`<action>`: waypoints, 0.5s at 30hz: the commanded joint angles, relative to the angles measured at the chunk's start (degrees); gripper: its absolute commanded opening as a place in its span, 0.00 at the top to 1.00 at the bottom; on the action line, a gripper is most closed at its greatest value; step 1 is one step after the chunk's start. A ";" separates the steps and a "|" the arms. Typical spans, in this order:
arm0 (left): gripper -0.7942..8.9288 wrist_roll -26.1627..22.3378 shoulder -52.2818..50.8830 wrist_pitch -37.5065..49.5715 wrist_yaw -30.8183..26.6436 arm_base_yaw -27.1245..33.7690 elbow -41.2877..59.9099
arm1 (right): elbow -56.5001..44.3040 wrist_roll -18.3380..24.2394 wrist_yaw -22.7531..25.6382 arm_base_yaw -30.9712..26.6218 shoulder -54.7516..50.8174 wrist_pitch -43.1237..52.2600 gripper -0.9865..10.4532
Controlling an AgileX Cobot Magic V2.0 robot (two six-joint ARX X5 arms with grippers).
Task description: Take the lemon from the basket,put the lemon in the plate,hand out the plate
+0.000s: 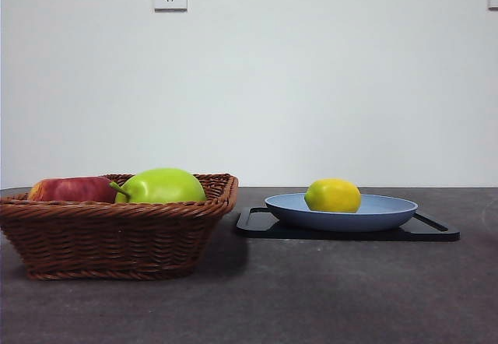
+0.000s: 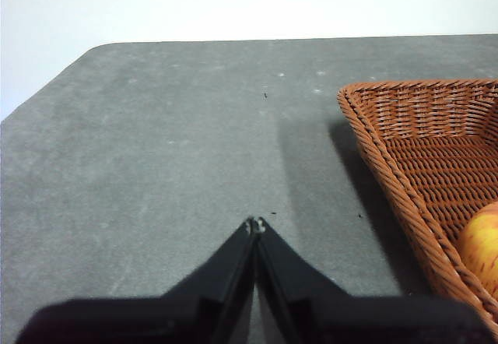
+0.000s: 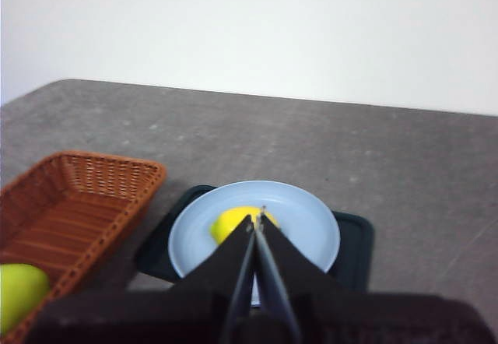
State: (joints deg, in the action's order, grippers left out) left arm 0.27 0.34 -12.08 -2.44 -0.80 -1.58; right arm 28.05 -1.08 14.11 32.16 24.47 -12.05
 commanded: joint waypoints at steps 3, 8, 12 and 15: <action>0.91 0.50 -0.24 0.59 -0.20 0.17 0.28 | -0.81 4.87 -1.03 -3.30 -6.23 -4.48 0.91; 0.91 0.50 -0.24 0.57 -0.20 0.17 0.28 | -9.03 4.33 -12.00 -14.64 -14.43 -2.47 0.91; 0.91 0.52 -0.24 0.50 -0.20 0.17 0.28 | -16.09 3.85 -20.55 -23.41 -19.06 -1.40 0.91; 0.91 0.50 -0.24 0.50 -0.17 0.17 0.28 | -20.13 3.54 -23.15 -27.41 -20.68 -1.22 0.91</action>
State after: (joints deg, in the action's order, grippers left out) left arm 0.30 0.36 -12.08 -2.44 -0.80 -1.58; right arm 8.43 2.81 -8.56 5.10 4.19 -14.15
